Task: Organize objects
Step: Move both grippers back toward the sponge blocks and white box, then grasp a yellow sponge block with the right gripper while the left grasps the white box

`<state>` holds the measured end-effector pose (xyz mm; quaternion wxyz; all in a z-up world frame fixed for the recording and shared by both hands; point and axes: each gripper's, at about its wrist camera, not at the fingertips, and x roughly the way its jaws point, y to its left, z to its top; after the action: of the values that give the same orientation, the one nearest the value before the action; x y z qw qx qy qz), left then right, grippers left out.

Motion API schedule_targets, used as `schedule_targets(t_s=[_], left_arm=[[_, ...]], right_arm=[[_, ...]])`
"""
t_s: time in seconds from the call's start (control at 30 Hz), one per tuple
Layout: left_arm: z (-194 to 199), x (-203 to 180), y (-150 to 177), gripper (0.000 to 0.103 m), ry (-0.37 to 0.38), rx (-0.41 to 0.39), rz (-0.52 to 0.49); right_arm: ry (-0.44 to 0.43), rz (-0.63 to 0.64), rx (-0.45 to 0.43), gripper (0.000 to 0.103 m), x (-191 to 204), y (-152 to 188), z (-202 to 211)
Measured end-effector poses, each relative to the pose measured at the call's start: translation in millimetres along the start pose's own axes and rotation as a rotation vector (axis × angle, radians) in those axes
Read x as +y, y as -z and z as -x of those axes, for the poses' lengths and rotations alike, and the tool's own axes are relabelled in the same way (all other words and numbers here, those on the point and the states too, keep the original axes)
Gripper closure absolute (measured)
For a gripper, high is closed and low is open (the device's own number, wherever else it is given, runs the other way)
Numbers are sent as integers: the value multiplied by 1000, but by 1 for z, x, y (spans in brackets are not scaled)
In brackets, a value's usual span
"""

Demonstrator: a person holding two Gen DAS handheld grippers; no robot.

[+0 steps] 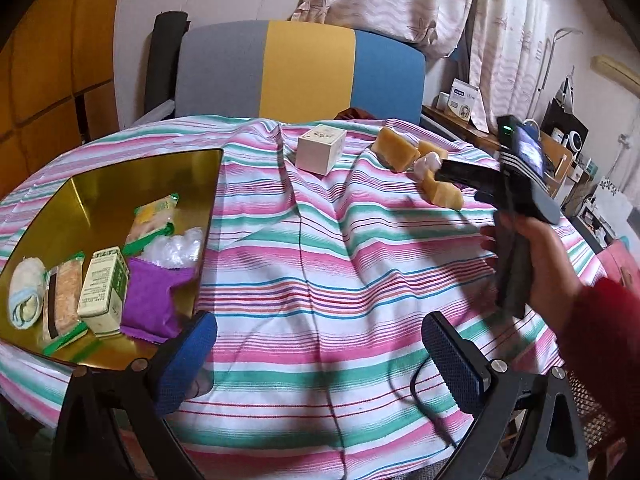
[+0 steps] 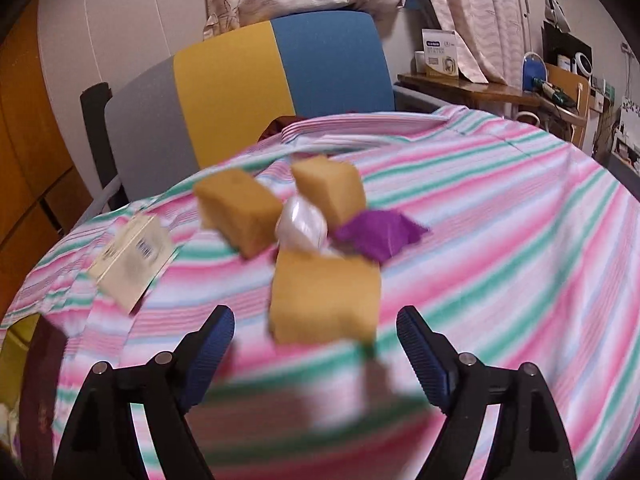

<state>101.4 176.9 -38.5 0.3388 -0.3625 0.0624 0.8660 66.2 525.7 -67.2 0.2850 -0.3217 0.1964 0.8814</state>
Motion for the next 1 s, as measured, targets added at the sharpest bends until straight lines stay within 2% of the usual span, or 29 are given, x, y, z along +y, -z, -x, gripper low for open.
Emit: schedule_targets(t_s=[0.07,0.2,0.23,0.33,0.5,0.6,0.7,0.87,1.0], left_arm=[[-1,-2,-1,0,-8,1,-10],[-6,-3,-7,0,-17,1,-15],[-9,-4,-10,0,-19,0,-15],[-17,-7,-19,0,-19,5,-15],[-31,-13,-40,0,-11,1,-2],[-44,-18,-57,0,-23,8,-17],[-56,-20,-76,0,-60,-19,-45],[-98,-18,-114,0,-127,0,-52],[-143,-20,-146,0,-155,26,-86]], right_arm=[[31,26,33,16,1,-5,-18],[19,13,98,16,0,-5,-40],[13,14,101,17,0,-3,-41],[-13,-8,85,34,-5,-1,-38],[-50,-72,61,36,-16,1,-33],[-55,-56,72,36,-11,1,-33],[-98,6,70,37,2,10,-23],[-63,83,15,36,19,16,-9],[-38,89,15,36,21,15,-13]])
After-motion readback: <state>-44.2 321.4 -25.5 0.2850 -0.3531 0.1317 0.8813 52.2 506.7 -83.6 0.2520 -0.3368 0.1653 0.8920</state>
